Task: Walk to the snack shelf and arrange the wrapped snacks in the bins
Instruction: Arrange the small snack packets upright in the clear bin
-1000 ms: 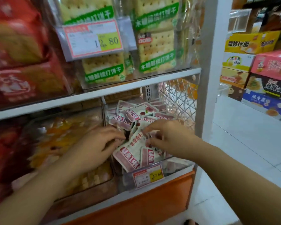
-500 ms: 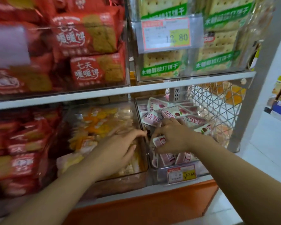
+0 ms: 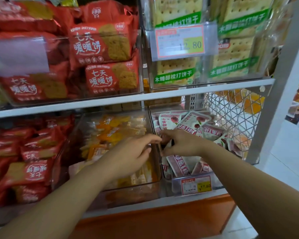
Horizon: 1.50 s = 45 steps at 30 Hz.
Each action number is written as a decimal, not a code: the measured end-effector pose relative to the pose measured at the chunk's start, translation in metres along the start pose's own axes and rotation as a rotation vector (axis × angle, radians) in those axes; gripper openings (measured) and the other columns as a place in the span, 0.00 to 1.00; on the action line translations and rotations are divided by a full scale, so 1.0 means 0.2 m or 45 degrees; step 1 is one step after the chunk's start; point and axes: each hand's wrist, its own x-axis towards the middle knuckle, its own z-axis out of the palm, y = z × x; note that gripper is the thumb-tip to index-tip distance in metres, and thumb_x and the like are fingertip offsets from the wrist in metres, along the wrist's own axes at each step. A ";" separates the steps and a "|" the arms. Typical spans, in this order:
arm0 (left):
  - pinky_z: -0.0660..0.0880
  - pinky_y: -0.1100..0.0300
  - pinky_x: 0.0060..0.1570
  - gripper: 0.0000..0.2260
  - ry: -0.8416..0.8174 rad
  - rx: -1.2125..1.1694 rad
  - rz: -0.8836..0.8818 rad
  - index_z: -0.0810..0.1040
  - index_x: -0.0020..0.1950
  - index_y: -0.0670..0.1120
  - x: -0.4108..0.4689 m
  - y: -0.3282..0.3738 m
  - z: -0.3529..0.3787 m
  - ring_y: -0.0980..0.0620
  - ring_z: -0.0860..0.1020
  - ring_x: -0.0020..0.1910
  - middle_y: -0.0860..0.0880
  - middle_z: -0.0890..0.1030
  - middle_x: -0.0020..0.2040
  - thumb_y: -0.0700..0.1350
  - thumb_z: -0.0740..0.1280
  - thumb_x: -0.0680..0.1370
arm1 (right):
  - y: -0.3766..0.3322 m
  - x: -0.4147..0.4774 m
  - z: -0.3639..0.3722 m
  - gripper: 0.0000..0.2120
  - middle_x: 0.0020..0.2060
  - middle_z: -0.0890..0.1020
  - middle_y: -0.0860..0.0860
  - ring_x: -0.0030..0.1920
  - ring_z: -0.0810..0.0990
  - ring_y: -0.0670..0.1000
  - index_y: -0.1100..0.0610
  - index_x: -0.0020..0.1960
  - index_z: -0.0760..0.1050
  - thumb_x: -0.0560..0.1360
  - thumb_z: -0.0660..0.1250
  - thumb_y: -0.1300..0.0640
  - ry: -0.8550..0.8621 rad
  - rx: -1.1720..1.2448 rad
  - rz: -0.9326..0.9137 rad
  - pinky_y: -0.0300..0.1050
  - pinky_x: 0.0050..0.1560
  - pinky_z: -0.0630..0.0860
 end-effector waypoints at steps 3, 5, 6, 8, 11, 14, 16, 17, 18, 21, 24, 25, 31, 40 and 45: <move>0.73 0.62 0.52 0.16 0.000 0.004 0.003 0.66 0.69 0.60 0.01 -0.03 -0.01 0.62 0.75 0.53 0.58 0.75 0.64 0.47 0.55 0.82 | -0.01 0.02 0.00 0.39 0.55 0.79 0.46 0.58 0.75 0.50 0.46 0.70 0.65 0.61 0.69 0.43 0.005 0.038 0.039 0.51 0.64 0.69; 0.67 0.73 0.45 0.16 0.015 0.024 0.008 0.67 0.68 0.59 0.00 -0.03 -0.02 0.70 0.72 0.48 0.61 0.75 0.60 0.46 0.55 0.82 | -0.01 0.03 0.04 0.25 0.44 0.81 0.44 0.50 0.77 0.48 0.46 0.61 0.74 0.64 0.66 0.47 0.194 -0.064 0.000 0.50 0.63 0.68; 0.65 0.76 0.39 0.16 0.021 0.025 0.007 0.68 0.68 0.58 0.00 -0.03 -0.03 0.74 0.70 0.40 0.63 0.76 0.53 0.45 0.55 0.82 | 0.00 0.04 0.07 0.17 0.40 0.82 0.45 0.46 0.78 0.48 0.47 0.54 0.78 0.66 0.66 0.49 0.326 -0.128 -0.037 0.49 0.63 0.68; 0.64 0.74 0.31 0.15 0.021 0.020 -0.011 0.69 0.67 0.58 0.00 -0.02 -0.03 0.74 0.68 0.31 0.66 0.70 0.39 0.45 0.56 0.82 | 0.00 0.04 0.09 0.09 0.38 0.83 0.46 0.44 0.80 0.48 0.50 0.47 0.81 0.68 0.67 0.56 0.482 -0.110 -0.065 0.48 0.61 0.70; 0.63 0.71 0.29 0.15 0.061 0.013 -0.023 0.68 0.68 0.59 -0.01 -0.02 -0.02 0.70 0.70 0.30 0.62 0.74 0.41 0.47 0.57 0.82 | -0.04 -0.01 0.05 0.05 0.39 0.82 0.46 0.43 0.81 0.47 0.52 0.43 0.81 0.72 0.67 0.61 0.518 0.120 -0.044 0.49 0.53 0.77; 0.72 0.64 0.55 0.22 0.160 -0.045 -0.045 0.58 0.73 0.61 0.01 -0.01 0.00 0.64 0.73 0.58 0.55 0.68 0.70 0.49 0.59 0.80 | -0.12 -0.12 -0.06 0.07 0.39 0.82 0.50 0.39 0.81 0.51 0.53 0.44 0.77 0.76 0.62 0.61 0.748 0.414 -0.074 0.44 0.37 0.78; 0.62 0.57 0.69 0.30 0.243 -0.120 -0.024 0.47 0.75 0.63 0.04 0.00 0.02 0.58 0.59 0.73 0.60 0.51 0.76 0.54 0.62 0.79 | -0.15 -0.19 -0.11 0.09 0.37 0.82 0.51 0.38 0.81 0.52 0.55 0.44 0.75 0.78 0.60 0.63 0.860 0.835 -0.135 0.46 0.40 0.80; 0.60 0.56 0.70 0.33 0.285 -0.154 0.011 0.43 0.75 0.64 0.05 0.01 0.02 0.58 0.55 0.74 0.62 0.46 0.76 0.56 0.62 0.78 | -0.16 -0.22 -0.12 0.09 0.35 0.82 0.51 0.38 0.81 0.52 0.56 0.43 0.74 0.78 0.59 0.65 0.837 1.120 -0.164 0.46 0.42 0.81; 0.58 0.55 0.70 0.35 0.329 -0.159 0.050 0.40 0.74 0.65 0.06 0.02 0.03 0.58 0.53 0.74 0.64 0.44 0.75 0.58 0.63 0.77 | -0.18 -0.25 -0.12 0.09 0.34 0.82 0.51 0.38 0.81 0.51 0.57 0.43 0.73 0.78 0.59 0.67 0.759 1.398 -0.191 0.45 0.43 0.81; 0.57 0.53 0.69 0.35 0.484 -0.095 0.136 0.41 0.73 0.66 0.07 0.02 0.04 0.55 0.50 0.74 0.64 0.45 0.74 0.59 0.62 0.77 | -0.21 -0.28 -0.07 0.08 0.34 0.82 0.54 0.37 0.82 0.51 0.60 0.45 0.72 0.78 0.57 0.68 0.489 1.796 -0.203 0.43 0.42 0.81; 0.62 0.56 0.68 0.25 0.512 -0.102 0.134 0.50 0.75 0.64 0.06 -0.03 0.05 0.55 0.58 0.72 0.60 0.54 0.73 0.52 0.57 0.81 | -0.22 -0.28 -0.05 0.06 0.40 0.83 0.56 0.41 0.84 0.51 0.62 0.51 0.73 0.78 0.58 0.67 0.320 1.703 -0.190 0.43 0.46 0.82; 0.64 0.59 0.66 0.23 0.485 -0.122 0.104 0.54 0.74 0.63 0.06 -0.06 0.05 0.56 0.62 0.69 0.58 0.57 0.73 0.49 0.55 0.82 | -0.21 -0.28 -0.06 0.08 0.44 0.84 0.56 0.44 0.84 0.51 0.62 0.54 0.74 0.78 0.59 0.65 0.320 1.554 -0.156 0.45 0.49 0.81; 0.71 0.51 0.63 0.26 0.463 0.068 -0.012 0.67 0.70 0.60 0.03 -0.28 0.02 0.50 0.73 0.65 0.52 0.72 0.69 0.34 0.59 0.79 | -0.02 -0.36 -0.19 0.17 0.54 0.80 0.44 0.45 0.78 0.36 0.50 0.62 0.74 0.74 0.68 0.52 0.415 -0.014 -0.015 0.41 0.55 0.75; 0.60 0.50 0.70 0.15 0.381 0.452 -0.129 0.74 0.64 0.60 0.02 -0.25 -0.01 0.57 0.73 0.63 0.60 0.74 0.66 0.50 0.57 0.80 | 0.11 -0.36 -0.16 0.26 0.59 0.74 0.43 0.55 0.72 0.45 0.46 0.61 0.74 0.65 0.74 0.43 0.035 -0.514 0.119 0.40 0.58 0.69; 0.56 0.54 0.70 0.14 0.433 0.351 -0.050 0.73 0.64 0.59 0.10 -0.08 0.04 0.58 0.71 0.64 0.60 0.73 0.66 0.49 0.57 0.81 | 0.13 -0.35 -0.15 0.07 0.44 0.76 0.41 0.45 0.74 0.43 0.48 0.47 0.76 0.70 0.71 0.51 0.019 -0.464 0.012 0.36 0.47 0.71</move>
